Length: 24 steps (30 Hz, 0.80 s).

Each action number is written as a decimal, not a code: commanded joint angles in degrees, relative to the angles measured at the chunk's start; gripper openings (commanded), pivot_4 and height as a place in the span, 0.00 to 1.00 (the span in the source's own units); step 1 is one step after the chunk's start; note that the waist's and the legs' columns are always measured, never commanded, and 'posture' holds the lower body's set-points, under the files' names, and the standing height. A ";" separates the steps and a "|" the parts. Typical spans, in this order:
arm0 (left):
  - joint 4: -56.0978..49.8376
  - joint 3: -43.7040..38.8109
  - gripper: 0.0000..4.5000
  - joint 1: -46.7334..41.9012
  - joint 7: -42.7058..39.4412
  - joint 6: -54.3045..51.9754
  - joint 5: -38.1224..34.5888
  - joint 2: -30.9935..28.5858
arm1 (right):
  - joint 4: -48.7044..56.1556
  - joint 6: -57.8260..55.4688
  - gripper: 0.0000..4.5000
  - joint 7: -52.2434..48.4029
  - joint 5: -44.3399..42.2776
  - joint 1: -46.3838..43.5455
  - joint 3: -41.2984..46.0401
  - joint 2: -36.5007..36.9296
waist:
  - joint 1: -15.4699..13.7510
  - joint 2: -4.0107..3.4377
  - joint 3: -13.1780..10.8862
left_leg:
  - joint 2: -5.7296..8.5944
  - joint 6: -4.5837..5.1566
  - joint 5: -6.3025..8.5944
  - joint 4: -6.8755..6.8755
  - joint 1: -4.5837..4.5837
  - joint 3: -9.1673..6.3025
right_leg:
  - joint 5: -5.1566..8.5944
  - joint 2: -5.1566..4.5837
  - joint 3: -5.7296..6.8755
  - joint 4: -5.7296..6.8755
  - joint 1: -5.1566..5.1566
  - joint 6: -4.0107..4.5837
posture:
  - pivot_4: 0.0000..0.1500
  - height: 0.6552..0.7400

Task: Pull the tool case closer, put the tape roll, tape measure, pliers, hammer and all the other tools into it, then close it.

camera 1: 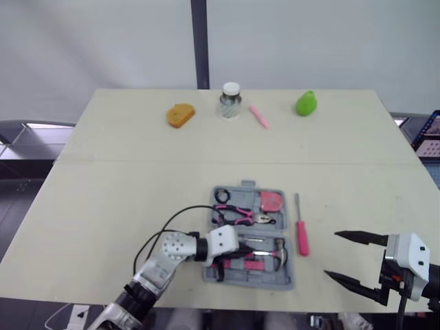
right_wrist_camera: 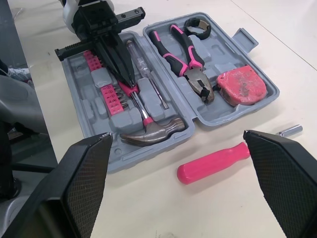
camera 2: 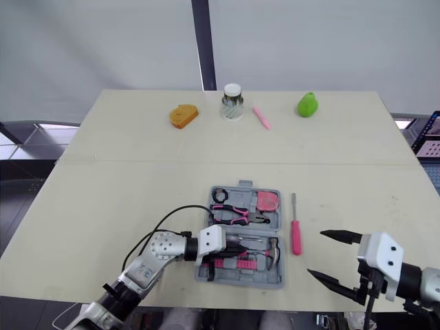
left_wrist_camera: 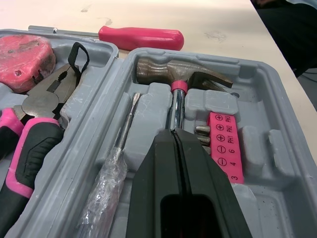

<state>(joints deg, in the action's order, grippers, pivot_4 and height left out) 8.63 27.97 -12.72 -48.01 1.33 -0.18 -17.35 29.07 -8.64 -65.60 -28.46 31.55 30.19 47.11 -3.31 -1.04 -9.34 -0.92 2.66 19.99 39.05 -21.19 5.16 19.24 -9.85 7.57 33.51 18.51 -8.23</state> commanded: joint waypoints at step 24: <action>-23.43 -36.04 0.06 11.15 -0.06 -12.03 -18.13 -16.49 | -3.63 -1.52 1.00 2.64 1.07 -7.28 -4.37 -1.22 | 1.46 0.36 -1.15 | -0.01 0.09 -0.21 -0.11 -0.41 0.10 | 0.02 0.46 0.38 0.41 0.49 0.04 | 1.00 0.47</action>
<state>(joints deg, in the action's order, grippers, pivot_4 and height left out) -12.91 -5.55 -3.49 -47.05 -11.69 -16.88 -33.05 24.38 -10.15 -63.57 -26.85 23.57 24.77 46.46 -1.85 -0.68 -10.48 -0.91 2.78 19.82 38.92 -21.59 5.24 19.26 -9.41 7.96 33.93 19.00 -8.19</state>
